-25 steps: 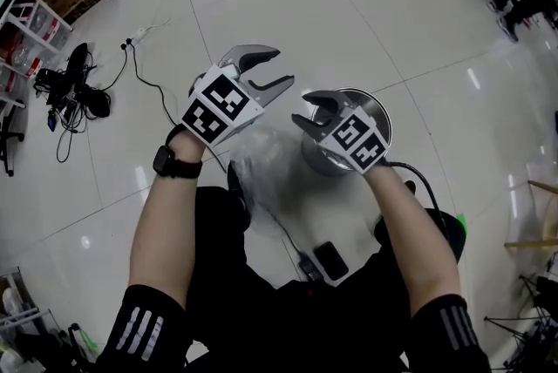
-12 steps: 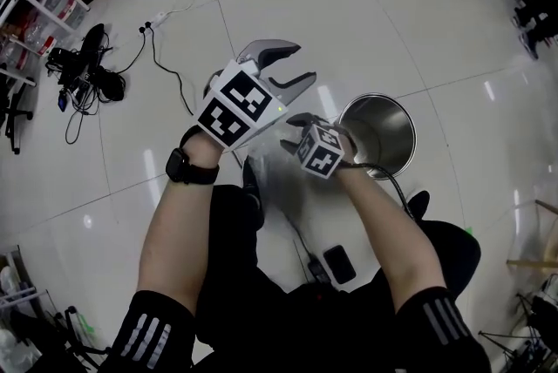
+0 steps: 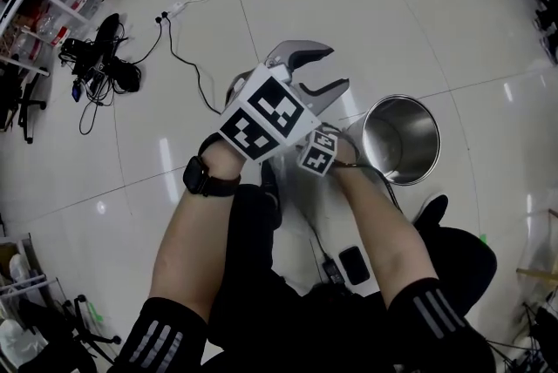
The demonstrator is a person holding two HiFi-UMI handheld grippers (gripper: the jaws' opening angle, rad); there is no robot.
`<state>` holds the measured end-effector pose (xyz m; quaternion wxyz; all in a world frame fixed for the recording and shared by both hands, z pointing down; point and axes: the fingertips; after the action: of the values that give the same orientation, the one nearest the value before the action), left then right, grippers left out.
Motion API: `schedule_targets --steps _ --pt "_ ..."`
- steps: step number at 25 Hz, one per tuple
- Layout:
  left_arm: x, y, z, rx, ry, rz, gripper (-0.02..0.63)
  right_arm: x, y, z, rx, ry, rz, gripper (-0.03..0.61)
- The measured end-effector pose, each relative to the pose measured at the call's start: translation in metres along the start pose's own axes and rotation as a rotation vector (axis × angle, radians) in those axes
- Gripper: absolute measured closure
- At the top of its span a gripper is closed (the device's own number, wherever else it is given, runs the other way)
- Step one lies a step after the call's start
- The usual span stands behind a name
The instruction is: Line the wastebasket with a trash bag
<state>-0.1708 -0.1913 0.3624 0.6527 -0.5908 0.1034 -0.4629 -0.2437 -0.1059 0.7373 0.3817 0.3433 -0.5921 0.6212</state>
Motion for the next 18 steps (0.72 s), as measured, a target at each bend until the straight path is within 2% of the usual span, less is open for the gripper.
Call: schedule_targets --steps 4,5,8,9,18 --pt "-0.001 0.001 -0.002 -0.001 -0.005 -0.001 0.42 0.019 -0.019 0.0 0.037 0.019 -0.048 0.352" --pt "-0.001 -0.001 -0.004 -0.003 -0.001 -0.003 0.42 0.021 -0.021 0.002 0.046 0.011 -0.05 0.379" --pt "-0.002 -0.007 -0.007 -0.003 0.003 -0.012 0.42 0.021 -0.02 0.007 0.081 -0.022 -0.033 0.533" --pt "-0.003 -0.007 -0.007 -0.004 0.002 -0.012 0.42 0.019 -0.018 0.008 0.092 -0.028 -0.026 0.556" --pt "0.002 -0.002 -0.009 -0.002 0.016 -0.005 0.42 -0.035 0.023 0.013 0.077 -0.077 0.091 0.571"
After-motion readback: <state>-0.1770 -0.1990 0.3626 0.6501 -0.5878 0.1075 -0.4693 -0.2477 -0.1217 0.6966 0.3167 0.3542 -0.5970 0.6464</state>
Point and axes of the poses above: the fingertips, and each gripper's own axes: x forward along the fingers, z to its right, y out of its top, and after that the axes turned 9 degrees about y, right-handed
